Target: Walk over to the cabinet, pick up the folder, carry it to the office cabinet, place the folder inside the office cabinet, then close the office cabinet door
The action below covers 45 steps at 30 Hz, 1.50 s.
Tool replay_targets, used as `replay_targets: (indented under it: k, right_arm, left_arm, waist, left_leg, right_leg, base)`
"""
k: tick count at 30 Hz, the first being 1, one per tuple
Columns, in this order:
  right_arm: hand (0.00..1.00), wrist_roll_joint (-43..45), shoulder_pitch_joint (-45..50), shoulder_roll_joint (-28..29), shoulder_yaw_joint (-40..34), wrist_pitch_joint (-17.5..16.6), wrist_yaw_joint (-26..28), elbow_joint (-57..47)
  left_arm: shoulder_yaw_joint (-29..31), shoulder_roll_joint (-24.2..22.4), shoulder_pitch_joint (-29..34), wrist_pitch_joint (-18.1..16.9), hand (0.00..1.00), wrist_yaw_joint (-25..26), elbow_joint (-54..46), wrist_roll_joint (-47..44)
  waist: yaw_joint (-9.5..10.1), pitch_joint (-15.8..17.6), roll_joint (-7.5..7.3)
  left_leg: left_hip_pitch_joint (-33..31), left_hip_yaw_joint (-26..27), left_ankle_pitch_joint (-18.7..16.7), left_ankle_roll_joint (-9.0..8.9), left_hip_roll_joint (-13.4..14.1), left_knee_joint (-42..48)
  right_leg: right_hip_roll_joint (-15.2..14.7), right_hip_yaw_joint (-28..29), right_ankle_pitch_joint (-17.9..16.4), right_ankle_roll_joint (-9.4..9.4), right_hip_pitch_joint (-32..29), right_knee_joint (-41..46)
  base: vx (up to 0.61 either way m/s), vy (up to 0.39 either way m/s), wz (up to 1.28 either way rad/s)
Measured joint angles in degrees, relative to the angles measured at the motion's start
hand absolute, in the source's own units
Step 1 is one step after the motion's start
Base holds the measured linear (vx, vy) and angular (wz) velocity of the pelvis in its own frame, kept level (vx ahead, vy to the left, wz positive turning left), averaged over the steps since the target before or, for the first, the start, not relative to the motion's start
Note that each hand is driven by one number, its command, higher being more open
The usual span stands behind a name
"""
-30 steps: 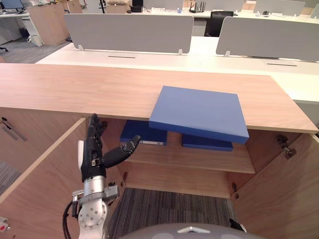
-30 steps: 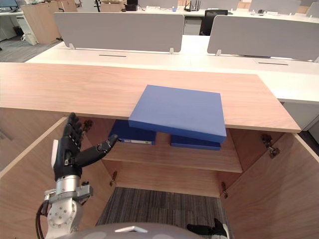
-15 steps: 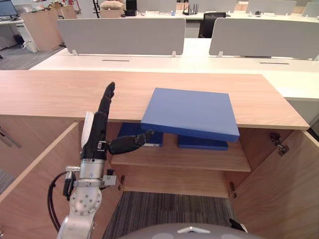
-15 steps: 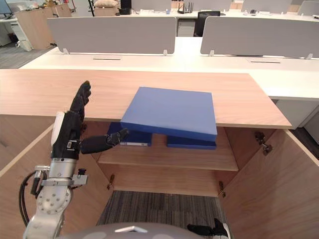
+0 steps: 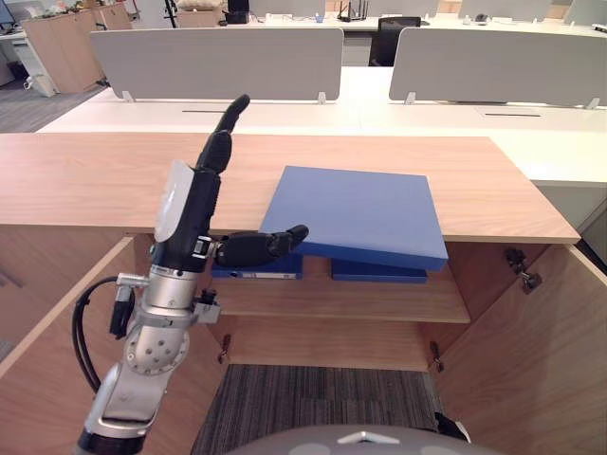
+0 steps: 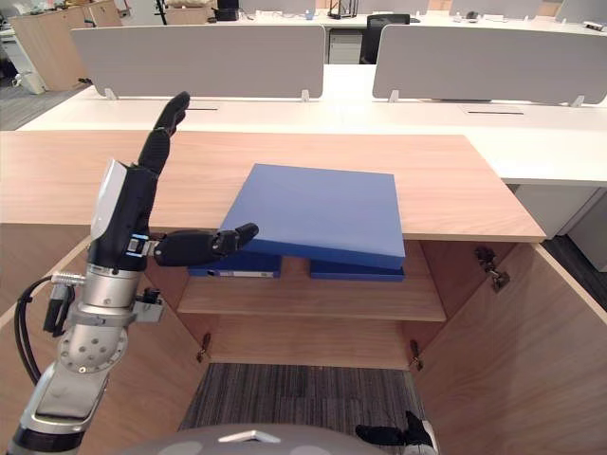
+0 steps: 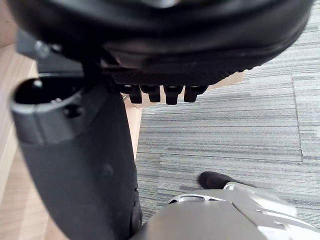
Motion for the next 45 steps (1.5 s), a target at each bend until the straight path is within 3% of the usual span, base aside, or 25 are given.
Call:
replay_targets:
  k: [16,28,29,37,45]
  right_arm:
    - [1.00,0.0,-0.6,0.1,0.0,0.0,-0.4,0.1]
    - [1.00,0.0,-0.7,0.1,0.0,0.2,-1.3,0.1]
    - [1.00,0.1,-0.7,0.1,0.0,0.3,-1.4,0.1]
    - [1.00,0.2,-0.8,0.1,-0.2,0.6,-1.5,0.0]
    - [1.00,0.2,-1.2,0.1,-0.4,0.8,-1.8,-0.1]
  left_arm:
    - [-17.8,2.4,-7.3,-0.3,1.00,-1.0,11.4,15.4]
    - [-20.1,-1.5,-7.3,4.1,1.00,3.1,16.0,31.3]
    - [-20.1,-2.2,-7.3,4.5,0.00,3.9,16.4,32.4]
    - [-19.0,-7.8,-7.3,7.1,0.00,6.9,18.1,35.1]
    - [-14.9,-12.1,-7.4,6.6,0.00,9.9,16.3,35.7]
  waist:
    - [-0.93,0.3,-0.16]
    - [-2.06,0.7,-0.29]
    - [-2.11,0.8,-0.29]
    - [-2.59,1.0,0.14]
    - [-3.43,1.2,0.73]
  left_leg:
    - [-0.1,0.9,-0.2,-0.23,0.2,-0.4]
    - [0.7,0.9,-0.2,-0.21,-0.3,-1.5]
    - [0.7,0.9,-0.2,-0.20,-0.4,-1.5]
    - [0.7,0.9,-0.2,-0.12,-0.4,-1.6]
    - [0.7,1.1,-0.3,-0.13,-0.3,-1.8]
  right_leg:
    - [0.2,0.8,0.0,-0.07,-0.9,-0.1]
    - [0.1,0.3,1.2,0.18,0.5,-3.0]
    - [0.0,0.3,1.3,0.25,0.7,-3.4]
    - [0.0,0.3,1.8,0.33,0.9,-4.4]
    - [0.2,0.4,1.8,0.35,1.0,-4.6]
  base:
    - [-0.01,0.002,-0.03]
    - [0.00,0.000,0.00]
    - [0.00,0.000,0.00]
    - [0.00,0.000,0.00]
    - [0.00,0.000,0.00]
